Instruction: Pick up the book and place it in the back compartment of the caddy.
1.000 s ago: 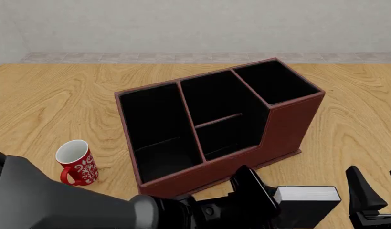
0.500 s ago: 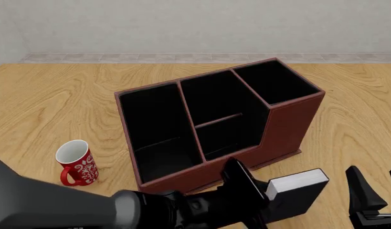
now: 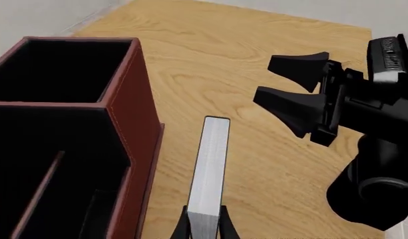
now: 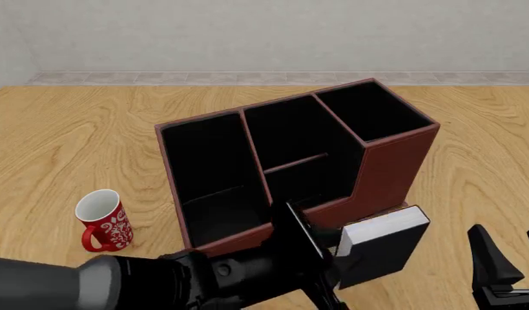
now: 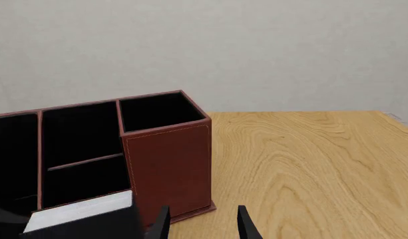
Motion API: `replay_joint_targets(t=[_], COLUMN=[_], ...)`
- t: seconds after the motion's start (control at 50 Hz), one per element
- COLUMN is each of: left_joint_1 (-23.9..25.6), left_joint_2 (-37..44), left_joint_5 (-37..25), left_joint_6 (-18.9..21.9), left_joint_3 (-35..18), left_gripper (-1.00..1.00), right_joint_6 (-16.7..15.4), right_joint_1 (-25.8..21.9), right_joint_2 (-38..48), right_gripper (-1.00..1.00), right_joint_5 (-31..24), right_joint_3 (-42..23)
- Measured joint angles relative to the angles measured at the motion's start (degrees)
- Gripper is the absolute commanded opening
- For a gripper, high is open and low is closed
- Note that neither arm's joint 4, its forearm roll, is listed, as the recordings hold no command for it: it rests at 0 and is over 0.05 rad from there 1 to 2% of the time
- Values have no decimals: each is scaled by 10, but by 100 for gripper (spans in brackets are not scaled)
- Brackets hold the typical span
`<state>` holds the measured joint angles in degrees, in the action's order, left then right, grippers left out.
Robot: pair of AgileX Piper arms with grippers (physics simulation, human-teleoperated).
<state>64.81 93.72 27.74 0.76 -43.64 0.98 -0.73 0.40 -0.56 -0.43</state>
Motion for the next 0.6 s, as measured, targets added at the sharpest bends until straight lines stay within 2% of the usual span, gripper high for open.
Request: replay_joint_targets(t=[0.3, 0.6], left_joint_1=[-13, -38], left_joint_2=[-90, -163], left_joint_5=[-31, -92], left_joint_6=[8, 24], left_joint_3=[25, 10], left_gripper=[-100, -100], right_joint_6=[0, 0], right_joint_1=[0, 0], right_joint_2=[0, 0], right_gripper=[100, 100], right_joint_5=[0, 0], right_joint_3=[0, 0])
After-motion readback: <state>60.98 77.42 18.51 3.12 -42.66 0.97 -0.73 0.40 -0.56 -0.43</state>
